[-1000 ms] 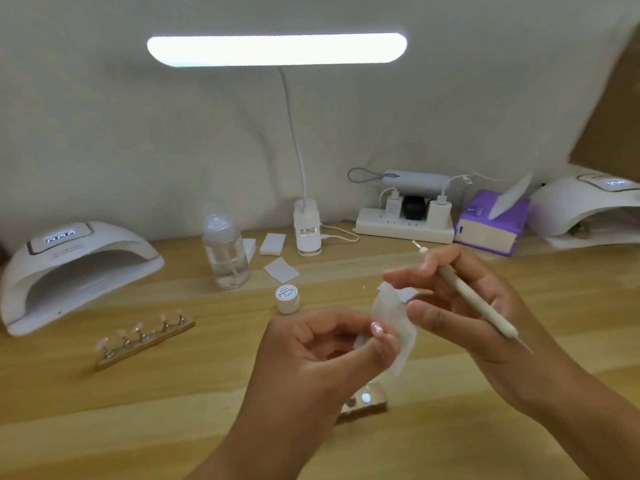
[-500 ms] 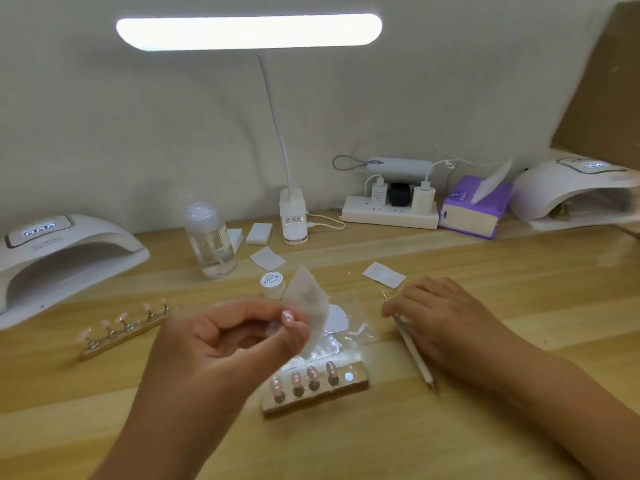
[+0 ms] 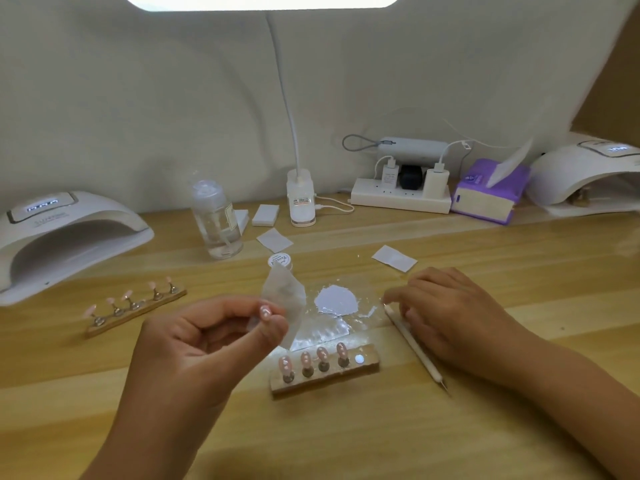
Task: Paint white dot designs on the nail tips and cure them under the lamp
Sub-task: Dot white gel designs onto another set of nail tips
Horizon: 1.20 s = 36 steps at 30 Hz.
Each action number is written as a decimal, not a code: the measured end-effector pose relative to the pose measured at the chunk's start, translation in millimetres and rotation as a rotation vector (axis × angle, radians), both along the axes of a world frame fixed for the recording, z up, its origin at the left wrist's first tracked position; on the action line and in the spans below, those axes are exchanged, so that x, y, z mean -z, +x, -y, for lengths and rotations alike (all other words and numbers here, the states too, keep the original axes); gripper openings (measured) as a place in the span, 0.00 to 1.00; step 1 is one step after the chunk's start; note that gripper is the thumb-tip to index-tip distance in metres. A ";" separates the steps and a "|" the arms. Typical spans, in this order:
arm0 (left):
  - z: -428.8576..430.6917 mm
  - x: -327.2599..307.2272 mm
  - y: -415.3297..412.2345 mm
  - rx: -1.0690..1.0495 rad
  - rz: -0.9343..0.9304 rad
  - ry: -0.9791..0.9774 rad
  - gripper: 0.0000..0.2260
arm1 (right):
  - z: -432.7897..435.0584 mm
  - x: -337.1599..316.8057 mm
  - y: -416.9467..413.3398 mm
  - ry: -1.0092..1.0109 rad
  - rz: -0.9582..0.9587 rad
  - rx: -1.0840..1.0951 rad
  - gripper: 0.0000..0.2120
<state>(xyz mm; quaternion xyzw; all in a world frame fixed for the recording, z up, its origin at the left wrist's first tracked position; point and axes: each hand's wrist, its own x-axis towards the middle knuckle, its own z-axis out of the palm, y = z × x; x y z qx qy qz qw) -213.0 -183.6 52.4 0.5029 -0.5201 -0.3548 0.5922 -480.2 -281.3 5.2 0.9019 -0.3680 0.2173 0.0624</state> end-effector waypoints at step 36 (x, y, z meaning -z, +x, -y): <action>-12.5 18.3 -28.5 0.218 0.022 -0.104 0.05 | -63.2 -31.5 46.4 0.865 1.156 -0.370 0.08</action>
